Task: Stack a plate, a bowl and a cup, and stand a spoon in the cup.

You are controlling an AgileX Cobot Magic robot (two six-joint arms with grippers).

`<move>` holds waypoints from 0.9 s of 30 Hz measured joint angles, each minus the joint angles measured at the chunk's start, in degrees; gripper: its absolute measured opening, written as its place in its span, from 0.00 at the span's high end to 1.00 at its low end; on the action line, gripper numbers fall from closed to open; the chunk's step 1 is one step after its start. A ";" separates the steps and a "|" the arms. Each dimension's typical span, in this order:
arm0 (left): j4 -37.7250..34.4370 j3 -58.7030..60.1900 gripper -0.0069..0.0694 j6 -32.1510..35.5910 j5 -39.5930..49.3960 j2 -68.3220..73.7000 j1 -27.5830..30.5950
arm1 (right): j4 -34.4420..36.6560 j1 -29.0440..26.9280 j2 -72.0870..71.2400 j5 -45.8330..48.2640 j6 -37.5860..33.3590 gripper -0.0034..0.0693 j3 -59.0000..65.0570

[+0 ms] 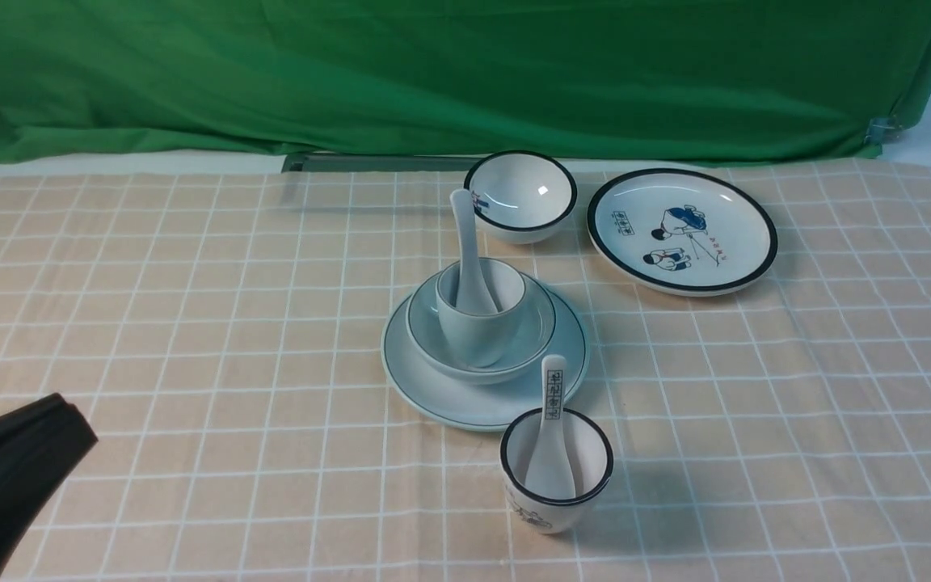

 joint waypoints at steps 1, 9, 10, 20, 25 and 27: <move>0.05 0.00 0.91 0.00 0.00 0.00 0.00 | 0.00 0.00 -0.82 -0.51 -0.08 0.92 0.74; 0.24 0.00 0.91 0.00 0.00 0.00 0.00 | 0.81 0.00 -2.27 -5.24 -0.80 0.92 7.18; 0.24 0.00 0.91 0.00 0.00 0.00 0.00 | 1.39 0.00 -2.27 -6.78 -0.84 0.92 8.41; 1.31 0.00 0.91 0.00 0.00 0.00 0.00 | 2.73 0.00 -2.32 -8.39 0.43 0.92 9.58; 1.95 0.00 0.91 0.00 0.00 0.00 0.00 | 2.78 0.00 -2.32 -8.39 2.09 0.92 9.58; 2.02 0.00 0.91 0.00 0.00 0.00 0.00 | 2.78 0.00 -2.32 -8.45 2.20 0.91 9.58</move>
